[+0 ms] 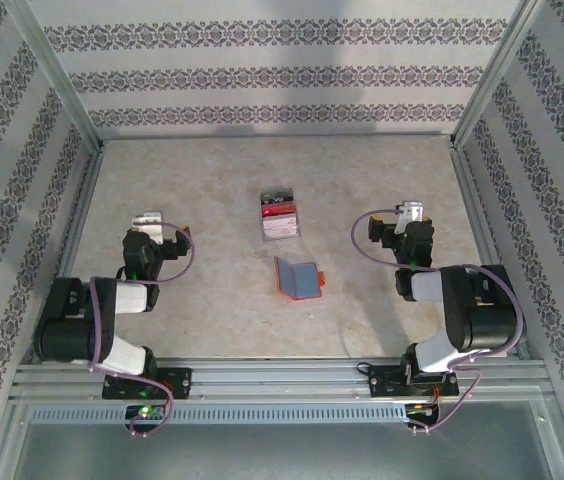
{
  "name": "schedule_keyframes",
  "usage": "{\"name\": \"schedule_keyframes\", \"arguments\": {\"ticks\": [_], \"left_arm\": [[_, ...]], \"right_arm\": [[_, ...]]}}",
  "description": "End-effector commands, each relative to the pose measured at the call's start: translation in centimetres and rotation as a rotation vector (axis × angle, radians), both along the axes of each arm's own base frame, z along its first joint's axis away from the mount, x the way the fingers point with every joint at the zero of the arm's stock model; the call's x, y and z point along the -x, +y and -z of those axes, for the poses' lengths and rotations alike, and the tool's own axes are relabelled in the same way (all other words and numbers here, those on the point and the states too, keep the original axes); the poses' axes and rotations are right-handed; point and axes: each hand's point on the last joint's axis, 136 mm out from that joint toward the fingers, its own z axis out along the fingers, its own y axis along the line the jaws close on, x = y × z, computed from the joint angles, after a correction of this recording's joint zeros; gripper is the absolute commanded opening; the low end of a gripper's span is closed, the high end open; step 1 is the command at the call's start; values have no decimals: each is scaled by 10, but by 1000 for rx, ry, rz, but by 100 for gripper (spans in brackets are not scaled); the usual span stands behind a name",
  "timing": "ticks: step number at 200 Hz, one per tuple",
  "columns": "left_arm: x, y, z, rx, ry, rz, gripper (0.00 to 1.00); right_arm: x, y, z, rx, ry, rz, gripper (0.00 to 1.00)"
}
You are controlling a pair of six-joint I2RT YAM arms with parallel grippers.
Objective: Take the credit cards out of the card holder
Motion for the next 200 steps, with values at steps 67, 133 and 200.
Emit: {"name": "schedule_keyframes", "arguments": {"ticks": [67,133,200], "left_arm": [[-23,2,-2,-8,-15,-21,100],[-22,2,-3,-7,-17,-18,100],[-24,-5,-3,-8,-11,27,100]], "right_arm": [[-5,4,-11,-14,-35,-13,98],[-5,4,-10,-15,-35,-13,98],[-5,4,-10,-14,-35,-13,98]]}}
